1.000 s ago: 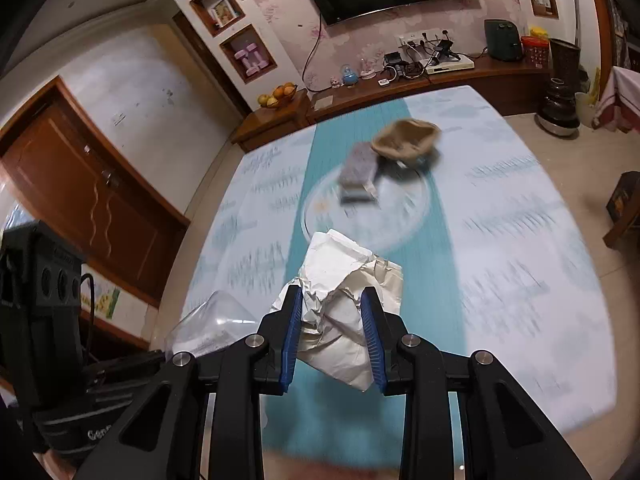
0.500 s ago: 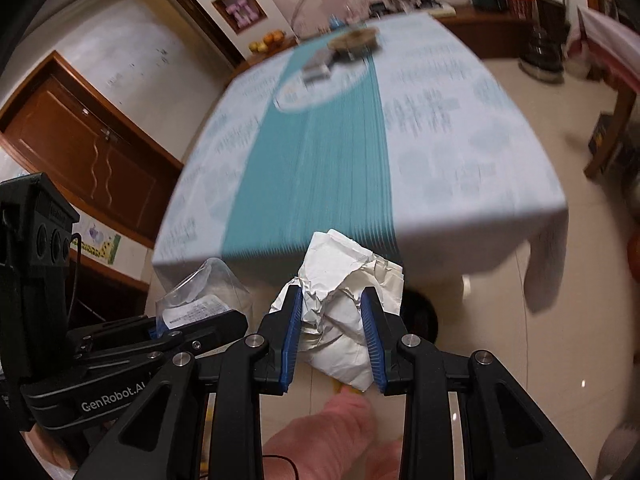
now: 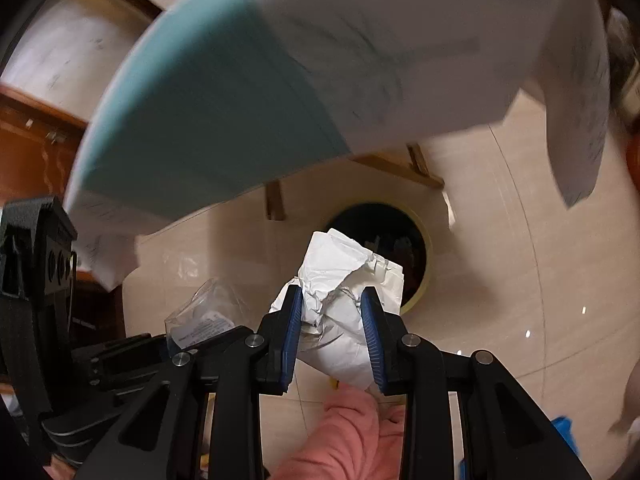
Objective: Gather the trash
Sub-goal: 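Carry the bottle and tissue down over the black bin, then open both tools to drop the bottle and tissue into the bin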
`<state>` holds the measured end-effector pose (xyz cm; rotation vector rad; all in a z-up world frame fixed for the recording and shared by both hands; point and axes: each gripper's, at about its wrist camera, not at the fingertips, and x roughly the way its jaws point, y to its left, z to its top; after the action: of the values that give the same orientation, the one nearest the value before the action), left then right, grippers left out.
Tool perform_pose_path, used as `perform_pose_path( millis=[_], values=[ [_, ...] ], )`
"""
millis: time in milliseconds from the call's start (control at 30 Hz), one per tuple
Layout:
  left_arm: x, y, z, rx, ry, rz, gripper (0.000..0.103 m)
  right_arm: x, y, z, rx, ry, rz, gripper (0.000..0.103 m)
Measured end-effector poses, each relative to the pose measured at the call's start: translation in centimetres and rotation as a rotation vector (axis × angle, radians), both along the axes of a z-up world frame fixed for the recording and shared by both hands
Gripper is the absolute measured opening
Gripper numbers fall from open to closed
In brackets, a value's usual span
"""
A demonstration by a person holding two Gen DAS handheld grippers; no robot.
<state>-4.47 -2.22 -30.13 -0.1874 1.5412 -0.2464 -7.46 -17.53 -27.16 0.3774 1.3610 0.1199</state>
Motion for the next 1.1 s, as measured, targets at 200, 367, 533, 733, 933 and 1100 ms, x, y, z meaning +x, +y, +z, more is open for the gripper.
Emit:
perform_pose_path(
  millis=[200, 367, 533, 733, 933, 1100],
  values=[
    [1.6, -0.4, -6.7, 0.01, 0.029, 0.002, 0.021, -0.2, -0.8, -6.5, -0.002, 0.027, -0.039, 0.029],
    [4.0, -1.0, -11.1, 0.012, 0.059, 0.013, 0.021, 1.0, -1.0, -10.7, -0.008, 0.055, -0.057, 0.03],
    [6.0, -1.0, -13.5, 0.02, 0.077, 0.002, 0.021, 1.8, -0.8, -13.0, -0.017, 0.072, -0.066, 0.03],
    [7.5, -2.0, -15.0, 0.037, 0.063, -0.057, 0.021, 3.8, -0.6, -13.4, -0.024, 0.1, -0.078, 0.031],
    [8.3, -2.4, -15.4, 0.036, 0.064, -0.068, 0.021, 5.1, -0.9, -14.5, -0.017, 0.117, -0.082, 0.032],
    [9.0, -2.4, -16.3, 0.053, 0.065, -0.073, 0.021, 6.2, -0.8, -15.5, -0.009, 0.121, -0.069, 0.032]
  ],
)
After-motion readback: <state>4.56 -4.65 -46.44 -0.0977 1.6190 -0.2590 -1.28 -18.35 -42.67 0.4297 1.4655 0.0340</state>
